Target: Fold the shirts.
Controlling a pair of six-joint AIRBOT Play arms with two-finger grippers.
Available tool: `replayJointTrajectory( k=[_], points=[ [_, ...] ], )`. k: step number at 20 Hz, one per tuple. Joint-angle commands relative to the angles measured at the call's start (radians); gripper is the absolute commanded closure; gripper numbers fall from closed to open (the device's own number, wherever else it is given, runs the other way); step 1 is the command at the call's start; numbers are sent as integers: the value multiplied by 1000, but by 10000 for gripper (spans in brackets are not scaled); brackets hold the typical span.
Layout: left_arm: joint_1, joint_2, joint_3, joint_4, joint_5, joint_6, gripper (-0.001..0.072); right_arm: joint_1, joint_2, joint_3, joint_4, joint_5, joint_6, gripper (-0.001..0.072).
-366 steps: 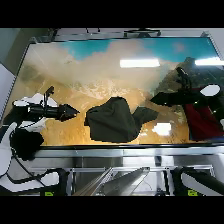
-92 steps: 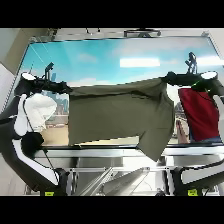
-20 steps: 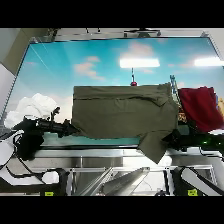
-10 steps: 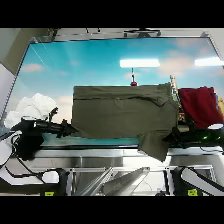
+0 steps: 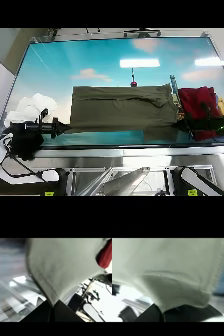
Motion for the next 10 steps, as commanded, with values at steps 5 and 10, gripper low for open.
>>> replayJointTrajectory(
  k=[5, 10],
  points=[
    [-215, -30, 366, -68, 46, -145, 696, 151, -132, 214, 259, -204, -29, 693],
    [-308, -234, 698, 98, 114, -248, 697, 231, -386, 449, 259, -325, -29, 692]
  ],
)
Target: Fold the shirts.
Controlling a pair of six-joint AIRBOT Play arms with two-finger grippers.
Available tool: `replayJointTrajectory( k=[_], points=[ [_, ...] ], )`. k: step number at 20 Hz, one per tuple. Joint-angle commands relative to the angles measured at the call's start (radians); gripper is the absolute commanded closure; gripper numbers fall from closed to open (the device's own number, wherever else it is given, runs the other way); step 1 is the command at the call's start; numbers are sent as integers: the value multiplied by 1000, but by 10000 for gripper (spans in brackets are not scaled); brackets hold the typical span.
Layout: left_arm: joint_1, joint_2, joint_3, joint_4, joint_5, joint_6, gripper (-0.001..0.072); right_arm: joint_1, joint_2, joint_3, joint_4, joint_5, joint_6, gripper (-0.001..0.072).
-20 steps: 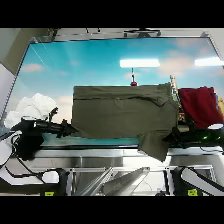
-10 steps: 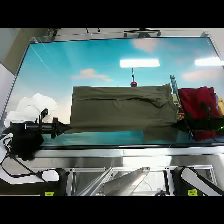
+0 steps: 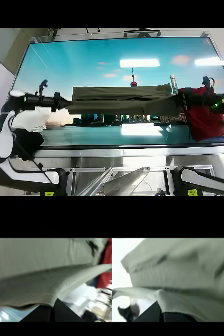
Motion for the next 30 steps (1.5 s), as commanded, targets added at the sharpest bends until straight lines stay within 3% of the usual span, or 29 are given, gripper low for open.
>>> replayJointTrajectory(
  k=[1, 7, 12, 13, 14, 15, 16, 17, 18, 22, 30],
  points=[
    [-62, -148, 214, 140, 48, -84, 697, 52, -176, 162, 16, -95, -18, 692],
    [-66, -388, 394, 183, 4, -111, 698, 74, -373, 246, 4, -159, -109, 692],
    [-105, -454, 503, 184, -21, -108, 696, 74, -401, 253, -18, -188, -185, 691],
    [-109, -454, 520, 184, -21, -108, 695, 74, -401, 262, -18, -178, -184, 659],
    [-116, -454, 546, 182, -44, -109, 685, 74, -398, 278, -18, -148, -189, 487],
    [-116, -454, 578, 182, -82, -108, 647, 71, -395, 306, -28, -105, -199, 404],
    [-116, -454, 621, 181, -126, -109, 399, 63, -388, 345, -66, -61, -197, 403],
    [-116, -454, 667, 175, -166, -109, 175, 52, -379, 388, -120, -27, -179, 288],
    [-116, -454, 707, 176, -189, -110, -13, 43, -371, 421, -179, -11, -143, 102],
    [-115, -454, 813, 175, -207, -124, -1, 36, -384, 446, -398, 17, -35, 62],
    [-120, -454, 817, 174, -202, -183, 9, 71, -499, 444, -357, 61, -44, 63]
  ],
)
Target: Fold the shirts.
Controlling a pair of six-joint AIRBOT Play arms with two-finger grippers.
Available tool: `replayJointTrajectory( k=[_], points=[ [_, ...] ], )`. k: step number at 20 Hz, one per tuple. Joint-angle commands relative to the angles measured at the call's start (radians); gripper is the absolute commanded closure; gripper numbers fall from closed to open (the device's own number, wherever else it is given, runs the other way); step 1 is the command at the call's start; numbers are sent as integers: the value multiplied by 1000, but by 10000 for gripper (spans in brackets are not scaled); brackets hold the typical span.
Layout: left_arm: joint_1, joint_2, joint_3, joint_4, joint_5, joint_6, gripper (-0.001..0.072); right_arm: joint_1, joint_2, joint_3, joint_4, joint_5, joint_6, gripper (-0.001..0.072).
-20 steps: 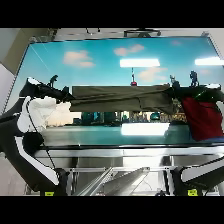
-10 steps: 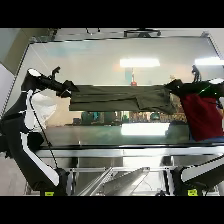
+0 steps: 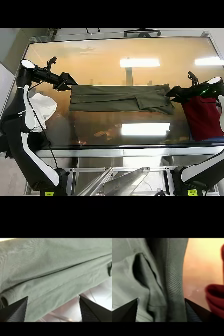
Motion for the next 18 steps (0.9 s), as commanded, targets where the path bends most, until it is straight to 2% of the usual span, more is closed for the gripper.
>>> replayJointTrajectory(
  k=[1, 2, 3, 4, 5, 8, 11, 18],
  points=[
    [-1, 0, 6, -1, -4, -34, 10, 29, -39, 1, -14, 7, -1, 65],
    [-8, 0, 6, -7, -5, -33, 106, 37, -44, 1, -3, 6, -2, 68],
    [-17, 0, 6, -26, -9, -33, 353, 46, -49, 1, 11, 6, -15, 72],
    [-26, 0, 6, -51, -8, -31, 605, 53, -51, 1, 34, 6, -28, 214],
    [-39, 0, 6, -87, -5, -24, 707, 58, -52, 1, 60, 7, -54, 409],
    [-109, 0, 6, -119, 39, -8, 707, 58, -52, 1, 111, 7, -76, 692],
    [-201, -2, -12, -120, 120, -2, 708, 56, -39, 2, 119, 17, -69, 692],
    [-462, -3, -223, -120, 437, 5, 707, 56, 82, 90, 172, 114, -42, 692]
  ],
)
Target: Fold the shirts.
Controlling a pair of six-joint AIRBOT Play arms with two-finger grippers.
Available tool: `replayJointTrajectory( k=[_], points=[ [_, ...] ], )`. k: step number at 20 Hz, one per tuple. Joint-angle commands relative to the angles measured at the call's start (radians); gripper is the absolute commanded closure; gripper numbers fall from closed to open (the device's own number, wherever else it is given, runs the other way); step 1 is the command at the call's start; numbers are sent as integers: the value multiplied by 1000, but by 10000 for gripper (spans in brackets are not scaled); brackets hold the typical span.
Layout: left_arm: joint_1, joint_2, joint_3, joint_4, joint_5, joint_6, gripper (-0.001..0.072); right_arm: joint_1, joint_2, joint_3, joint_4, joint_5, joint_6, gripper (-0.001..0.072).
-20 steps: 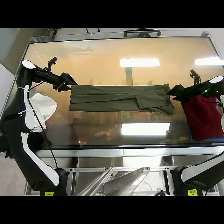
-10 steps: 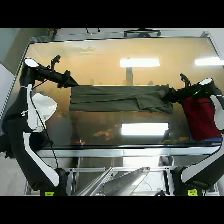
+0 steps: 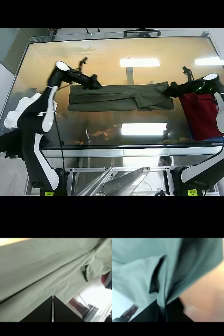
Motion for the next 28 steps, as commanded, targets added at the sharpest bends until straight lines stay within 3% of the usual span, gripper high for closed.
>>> replayJointTrajectory(
  k=[1, 4, 8, 13, 18, 23, 26, 28],
  points=[
    [-139, 0, -114, -2, 191, 14, 707, 1, 66, 52, 39, 47, 22, 693],
    [-238, -16, -150, -2, 271, 14, 708, 2, 106, 88, 40, 56, 52, 693],
    [-312, -124, -39, -5, 226, 2, 706, 2, 122, 106, 40, 126, 63, 692],
    [-324, -158, 124, -1, 190, -8, 708, 2, 164, 107, 40, 145, 66, 692],
    [-285, -153, 135, -19, 115, -35, 707, 11, 249, 107, 56, 156, 88, 692],
    [-90, 23, 135, -234, -139, 66, 695, 176, 312, 106, 204, 30, 89, 692],
    [119, 199, 135, -408, -253, 100, 694, 394, 272, 106, 203, -156, 89, 692],
    [248, 296, 135, -425, -271, 101, 688, 568, 208, 106, 204, -336, 88, 692]
  ],
)
